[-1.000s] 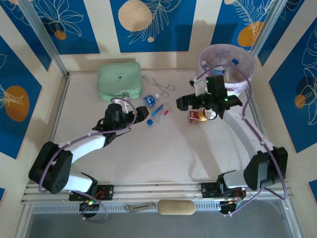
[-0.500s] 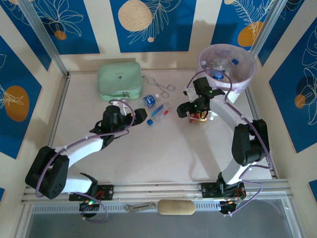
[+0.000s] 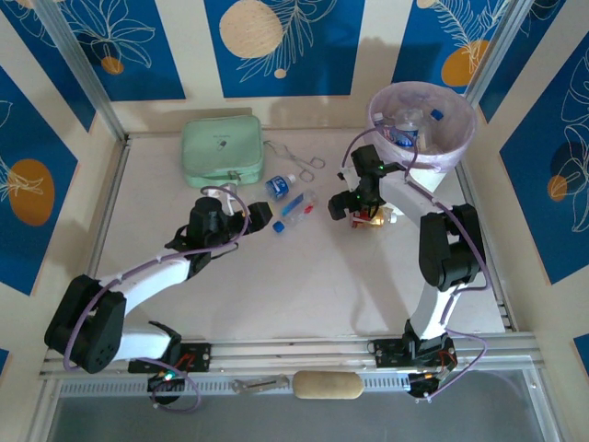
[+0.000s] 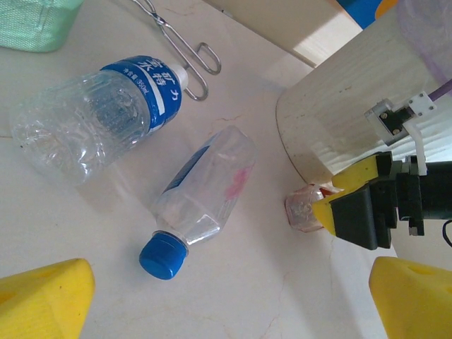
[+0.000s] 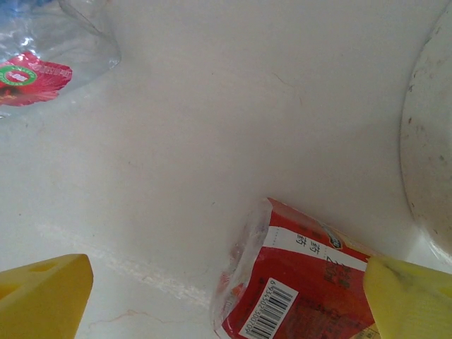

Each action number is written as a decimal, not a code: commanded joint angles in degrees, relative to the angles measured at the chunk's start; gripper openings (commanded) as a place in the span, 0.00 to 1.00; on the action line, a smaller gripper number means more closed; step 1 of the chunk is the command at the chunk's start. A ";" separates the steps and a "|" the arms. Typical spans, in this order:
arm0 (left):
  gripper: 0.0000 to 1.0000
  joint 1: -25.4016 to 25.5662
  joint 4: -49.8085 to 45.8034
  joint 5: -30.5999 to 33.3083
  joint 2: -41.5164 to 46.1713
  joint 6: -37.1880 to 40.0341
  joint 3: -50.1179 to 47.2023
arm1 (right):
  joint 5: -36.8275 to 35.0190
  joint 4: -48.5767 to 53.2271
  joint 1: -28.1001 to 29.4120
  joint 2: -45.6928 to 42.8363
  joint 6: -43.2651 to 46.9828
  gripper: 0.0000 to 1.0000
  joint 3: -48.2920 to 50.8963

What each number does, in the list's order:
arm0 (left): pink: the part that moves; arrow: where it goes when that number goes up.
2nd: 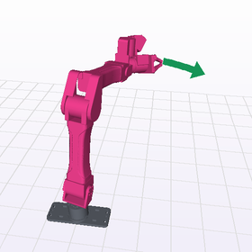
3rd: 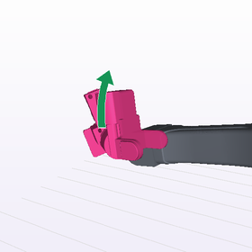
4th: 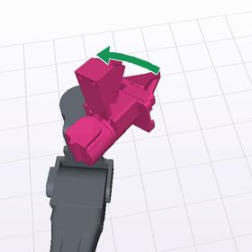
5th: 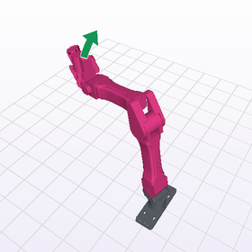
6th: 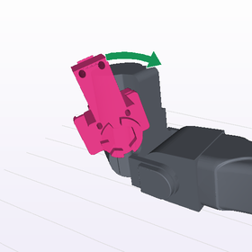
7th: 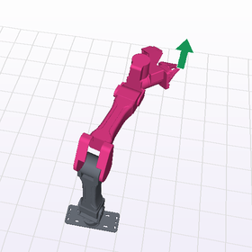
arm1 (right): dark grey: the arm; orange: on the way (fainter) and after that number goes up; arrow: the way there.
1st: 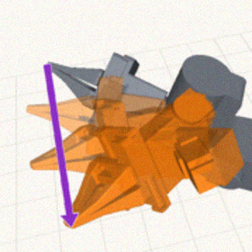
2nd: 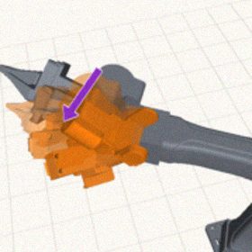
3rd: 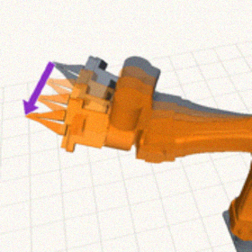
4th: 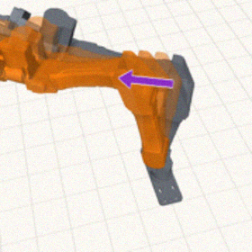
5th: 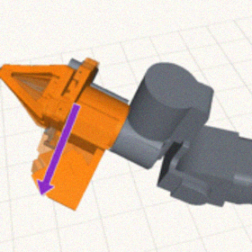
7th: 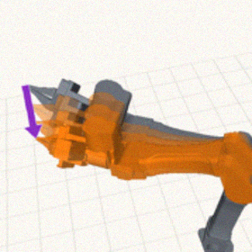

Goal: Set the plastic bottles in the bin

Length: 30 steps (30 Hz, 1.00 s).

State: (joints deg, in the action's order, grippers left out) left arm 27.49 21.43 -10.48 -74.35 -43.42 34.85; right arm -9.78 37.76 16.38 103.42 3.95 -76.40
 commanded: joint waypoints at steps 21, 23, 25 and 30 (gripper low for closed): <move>0.99 -0.59 2.30 -0.51 1.02 -0.22 -2.06 | 3.84 3.81 3.57 -12.26 -7.88 0.99 10.68; 0.99 -0.59 2.47 -0.68 1.08 -0.35 -2.20 | 5.08 4.35 3.57 -13.37 -8.96 0.99 11.35; 0.99 -0.59 2.39 -0.68 1.21 -0.31 -2.16 | 5.12 5.56 3.42 -13.80 -10.03 0.99 11.75; 0.99 -0.59 1.95 -0.24 1.77 0.18 -2.09 | 3.62 7.19 2.58 -17.74 -15.86 0.99 14.31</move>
State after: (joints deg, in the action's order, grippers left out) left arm 27.49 22.09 -10.50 -74.19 -43.46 33.26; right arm -7.09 42.04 19.49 89.10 -6.76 -63.81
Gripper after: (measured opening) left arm 0.994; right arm 0.991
